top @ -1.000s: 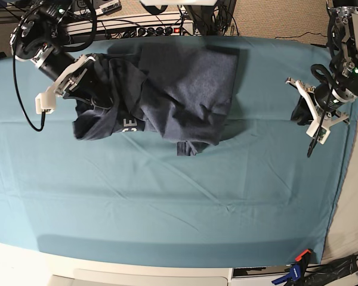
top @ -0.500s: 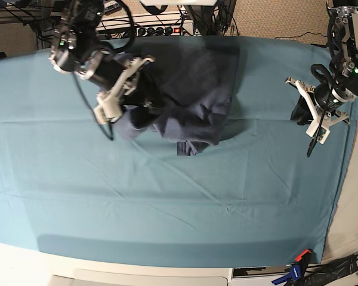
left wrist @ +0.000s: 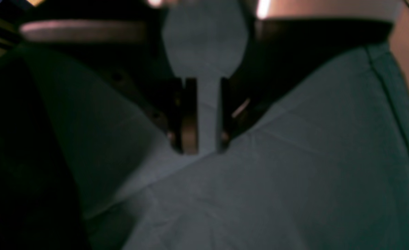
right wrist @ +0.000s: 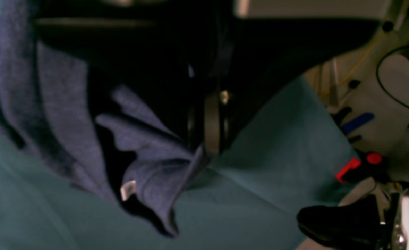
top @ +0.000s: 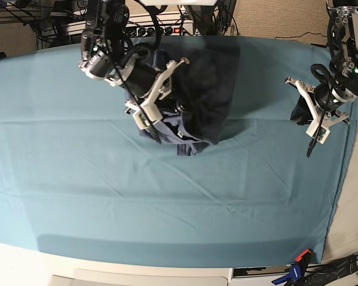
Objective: Fold the T-shirt properly
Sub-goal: 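Lift the printed end with the right gripper and fold it over the bundle, then open the right gripper and withdraw it from the folded shirt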
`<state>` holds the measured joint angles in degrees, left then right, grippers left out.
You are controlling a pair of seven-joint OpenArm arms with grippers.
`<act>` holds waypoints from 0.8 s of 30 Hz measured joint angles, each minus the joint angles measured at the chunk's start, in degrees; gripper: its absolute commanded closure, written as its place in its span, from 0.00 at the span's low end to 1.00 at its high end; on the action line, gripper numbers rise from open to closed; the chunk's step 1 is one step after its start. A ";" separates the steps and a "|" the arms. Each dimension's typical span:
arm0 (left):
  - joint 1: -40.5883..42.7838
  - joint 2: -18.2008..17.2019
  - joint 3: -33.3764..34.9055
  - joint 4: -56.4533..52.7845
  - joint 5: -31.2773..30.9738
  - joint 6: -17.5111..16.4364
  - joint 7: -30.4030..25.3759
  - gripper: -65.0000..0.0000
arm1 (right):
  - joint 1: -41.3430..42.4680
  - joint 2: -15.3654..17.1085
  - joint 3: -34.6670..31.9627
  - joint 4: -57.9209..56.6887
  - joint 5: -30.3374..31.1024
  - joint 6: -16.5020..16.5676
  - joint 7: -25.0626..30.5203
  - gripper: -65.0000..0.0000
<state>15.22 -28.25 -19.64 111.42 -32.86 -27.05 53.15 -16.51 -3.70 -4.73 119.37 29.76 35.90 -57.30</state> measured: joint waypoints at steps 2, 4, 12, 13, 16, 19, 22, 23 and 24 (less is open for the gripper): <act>-0.02 -0.02 0.00 0.00 0.02 0.00 0.02 0.82 | 0.00 0.00 -1.29 -0.04 -1.40 -0.37 0.98 1.00; 0.00 0.00 0.00 0.00 0.00 0.00 0.00 0.82 | 0.00 0.00 -2.58 -0.07 -3.48 -1.66 2.27 1.00; 0.00 0.00 0.00 0.00 0.00 0.00 0.00 0.82 | 0.00 0.00 -6.27 -0.07 -6.38 -3.10 4.46 1.00; 0.00 0.00 0.00 0.00 0.00 0.00 0.00 0.82 | 0.00 0.00 -6.32 -0.07 -6.40 -3.10 4.46 1.00; 0.00 0.00 0.00 0.00 0.00 0.00 0.00 0.82 | 0.00 0.00 -6.34 -0.07 -6.38 -3.10 4.48 1.00; 0.00 0.00 0.00 0.00 0.00 0.00 0.00 0.82 | 0.00 0.00 -6.34 -0.07 -6.38 -3.08 4.48 0.87; -0.02 0.00 0.00 0.00 0.00 0.00 0.00 0.82 | 0.00 0.00 -6.38 -0.07 -6.19 -1.57 5.03 0.55; 0.00 0.00 0.00 0.00 0.00 0.00 0.00 0.82 | 0.02 0.00 -6.69 -0.07 -6.16 -1.55 5.07 0.49; 0.00 0.00 0.00 0.00 0.00 0.00 0.00 0.82 | 0.00 0.00 -6.91 -0.07 -5.86 -1.57 5.05 0.48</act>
<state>15.22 -28.25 -19.64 111.42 -32.86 -27.05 53.15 -16.51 -3.70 -11.64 119.31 23.90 34.33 -52.25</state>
